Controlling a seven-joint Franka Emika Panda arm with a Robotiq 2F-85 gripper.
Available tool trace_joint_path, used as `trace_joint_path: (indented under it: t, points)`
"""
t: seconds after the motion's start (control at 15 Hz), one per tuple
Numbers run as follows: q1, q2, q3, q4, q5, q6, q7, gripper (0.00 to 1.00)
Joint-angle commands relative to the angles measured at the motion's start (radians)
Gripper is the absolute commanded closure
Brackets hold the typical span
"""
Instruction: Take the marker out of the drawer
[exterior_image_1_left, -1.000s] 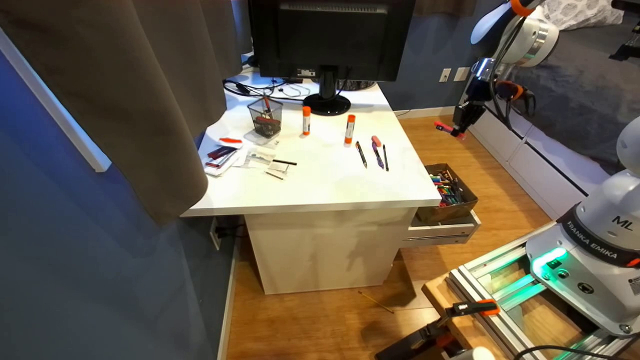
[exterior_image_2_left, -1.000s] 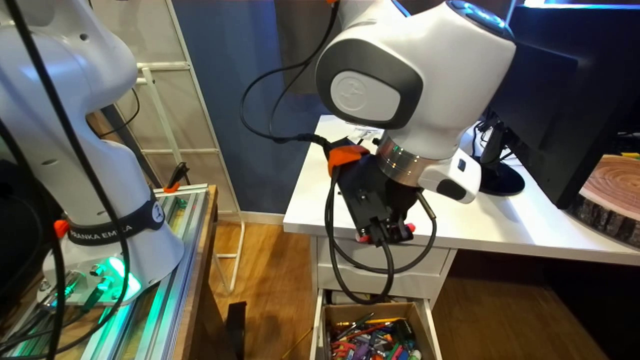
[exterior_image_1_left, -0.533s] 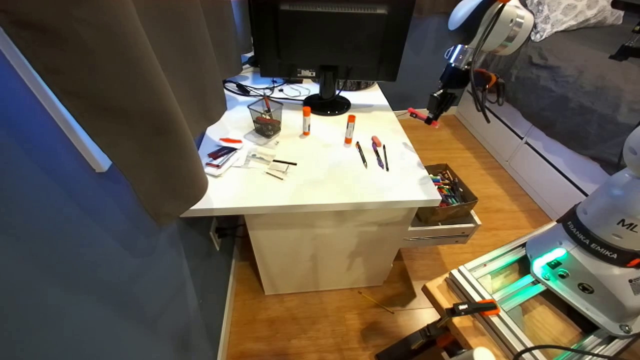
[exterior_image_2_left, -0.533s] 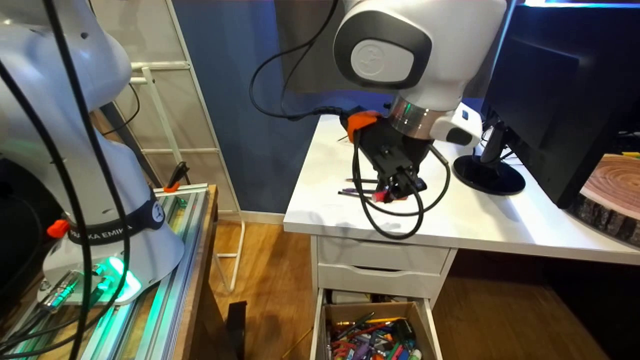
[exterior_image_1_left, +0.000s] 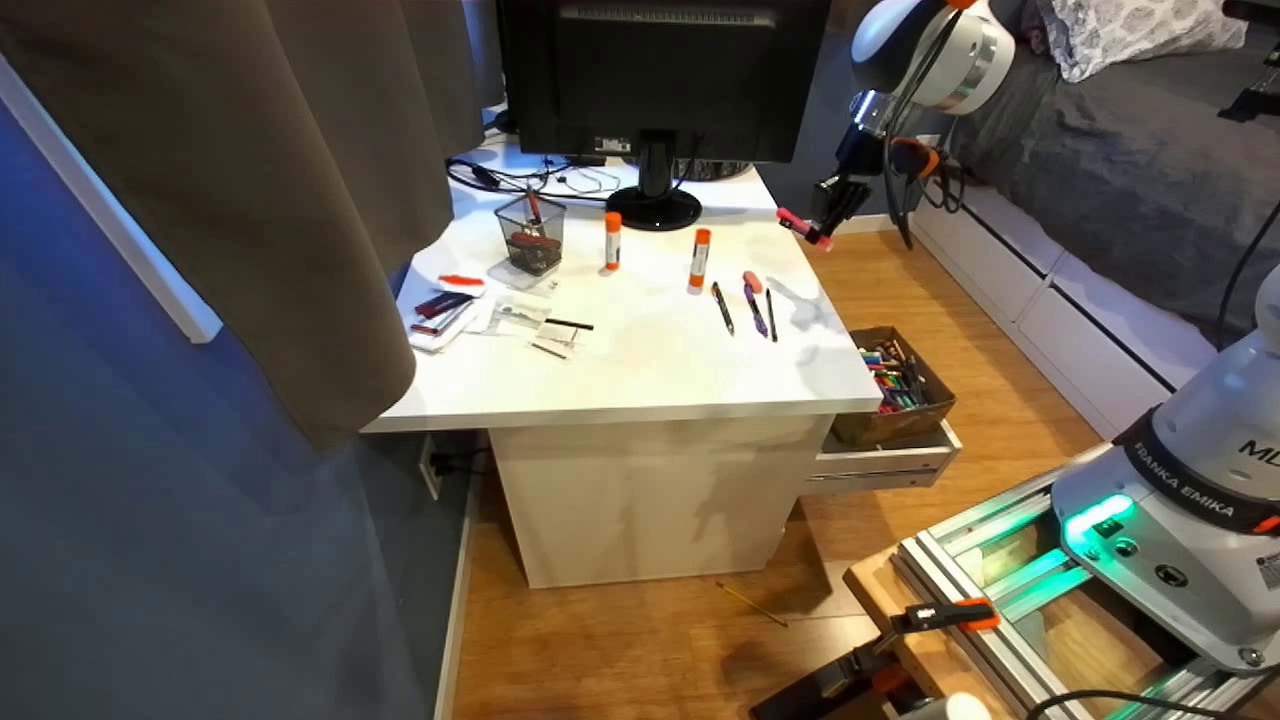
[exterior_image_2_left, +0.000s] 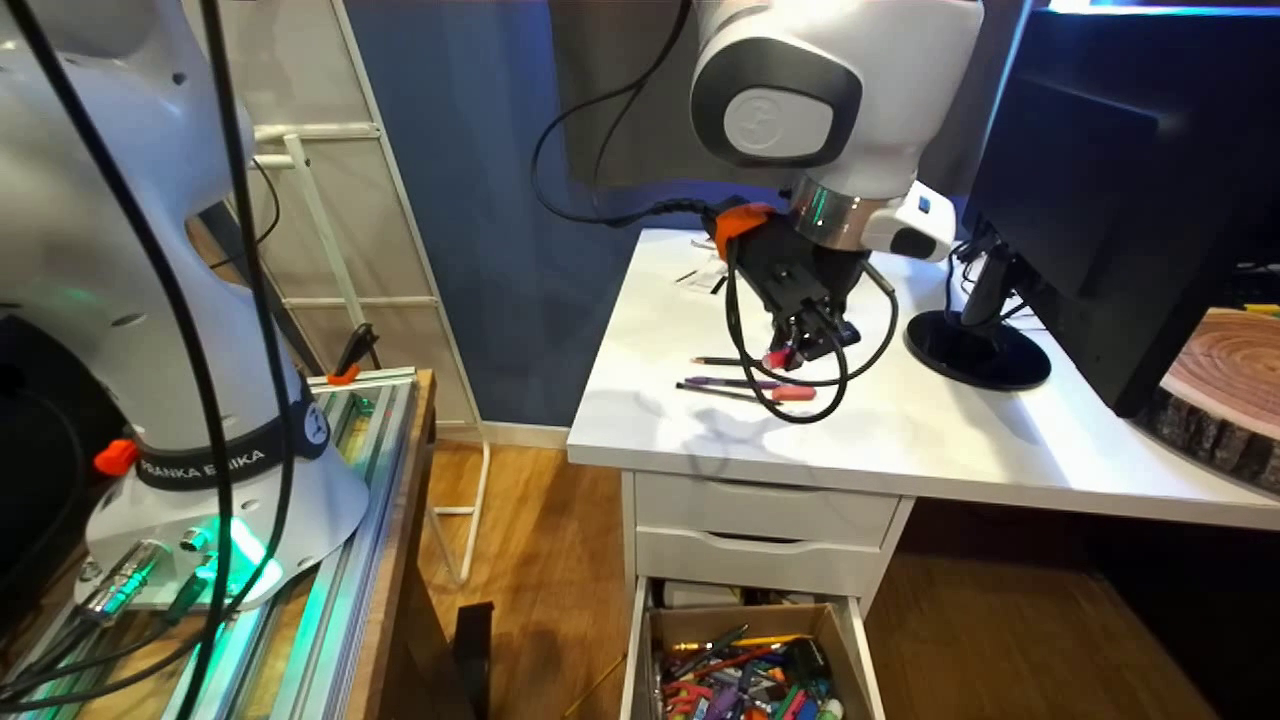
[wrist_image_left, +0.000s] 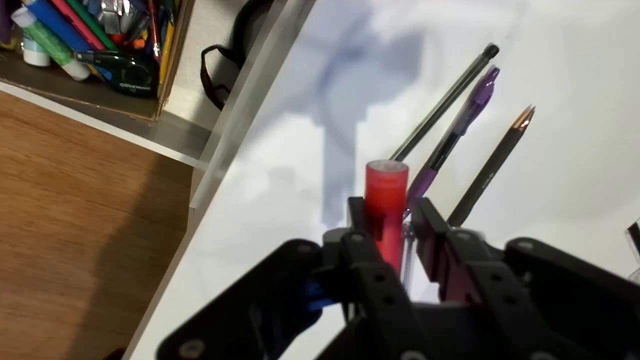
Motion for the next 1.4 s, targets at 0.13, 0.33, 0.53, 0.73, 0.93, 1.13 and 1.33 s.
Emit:
trace_joint_path:
  t: [0.13, 0.33, 0.53, 0.73, 0.93, 1.13, 1.33]
  points:
    - [0.014, 0.126, 0.007, 0.064, -0.041, 0.111, 0.164, 0.93]
    - [0.035, 0.168, 0.006, 0.084, -0.099, 0.164, 0.251, 0.93]
    - [0.065, 0.202, -0.007, 0.097, -0.185, 0.192, 0.341, 0.93]
    - [0.089, 0.229, -0.019, 0.106, -0.255, 0.194, 0.418, 0.93]
    - [0.105, 0.248, -0.031, 0.116, -0.305, 0.187, 0.467, 0.93]
    - [0.11, 0.266, -0.037, 0.127, -0.335, 0.182, 0.488, 0.93]
    - [0.1, 0.278, -0.032, 0.134, -0.342, 0.173, 0.479, 0.93]
